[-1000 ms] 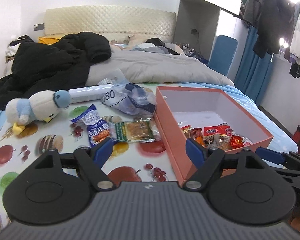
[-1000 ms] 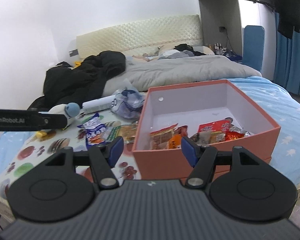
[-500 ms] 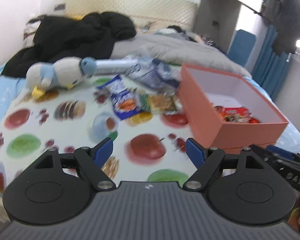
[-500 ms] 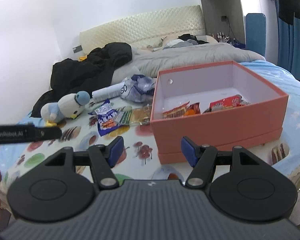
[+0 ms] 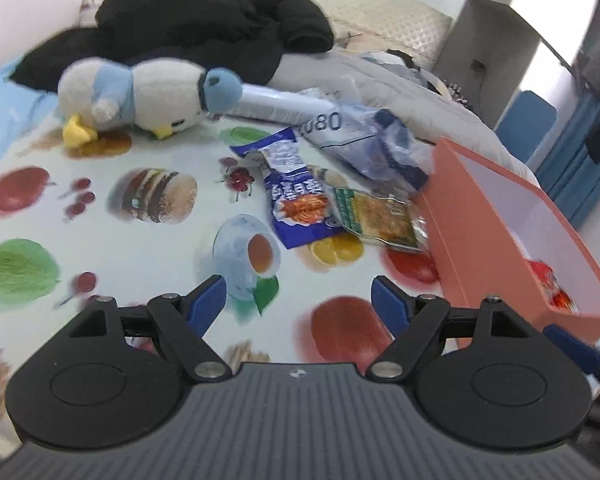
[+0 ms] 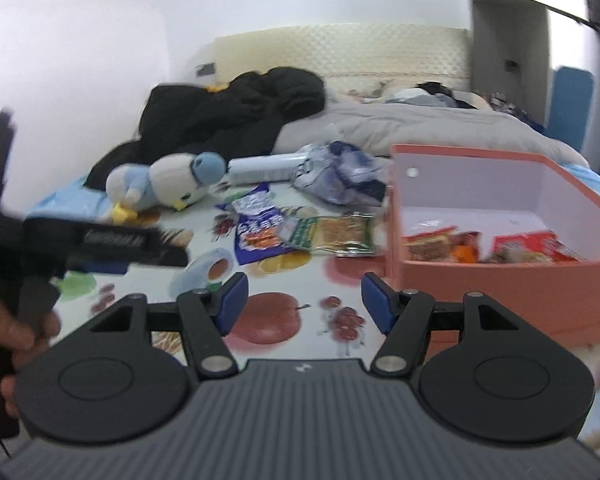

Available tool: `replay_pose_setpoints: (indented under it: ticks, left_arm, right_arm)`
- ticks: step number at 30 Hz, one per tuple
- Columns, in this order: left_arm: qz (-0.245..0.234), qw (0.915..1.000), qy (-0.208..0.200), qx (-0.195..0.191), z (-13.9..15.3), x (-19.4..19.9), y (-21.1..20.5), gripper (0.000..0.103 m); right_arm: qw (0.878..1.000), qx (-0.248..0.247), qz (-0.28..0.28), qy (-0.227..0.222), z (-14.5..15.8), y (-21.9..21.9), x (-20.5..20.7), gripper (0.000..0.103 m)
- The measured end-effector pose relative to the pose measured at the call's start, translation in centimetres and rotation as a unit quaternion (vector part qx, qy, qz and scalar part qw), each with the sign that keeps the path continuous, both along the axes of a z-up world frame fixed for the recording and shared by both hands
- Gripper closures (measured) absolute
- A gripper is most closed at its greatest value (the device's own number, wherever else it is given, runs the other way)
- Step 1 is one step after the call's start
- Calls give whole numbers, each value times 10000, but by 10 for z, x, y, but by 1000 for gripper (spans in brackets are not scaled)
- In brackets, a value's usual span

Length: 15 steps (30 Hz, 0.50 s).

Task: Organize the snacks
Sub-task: 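Withdraw both open tools from the pink box toward the remaining snacks, then grasp the blue shrimp-snack bag with the left gripper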

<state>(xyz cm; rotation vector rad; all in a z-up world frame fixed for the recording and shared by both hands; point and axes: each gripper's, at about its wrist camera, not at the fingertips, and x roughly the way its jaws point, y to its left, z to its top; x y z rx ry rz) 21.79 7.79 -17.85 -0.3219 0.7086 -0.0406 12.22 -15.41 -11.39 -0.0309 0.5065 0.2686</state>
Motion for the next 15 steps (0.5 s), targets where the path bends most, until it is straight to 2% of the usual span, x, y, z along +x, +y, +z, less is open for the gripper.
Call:
replay_pose_setpoints:
  ticks: [3,6,10,15]
  left_arm:
    - [-14,9998,125,-147,-22,34,11,20]
    - [25,9988,262,-414,-42,68,22,21]
    - [153,9971,368,-652,-55,101,34,22]
    - [18,9976,410,-551,-61,138,35,23]
  right_arm:
    - [9991,-383,148,-103,-16,21,18,39]
    - [9973,-673,256,-134,-34,39,43,44]
    - [9937,-1027,377,-241,-58,58,76,45]
    - [9895,-1348,377,-364,-84,72,111,54]
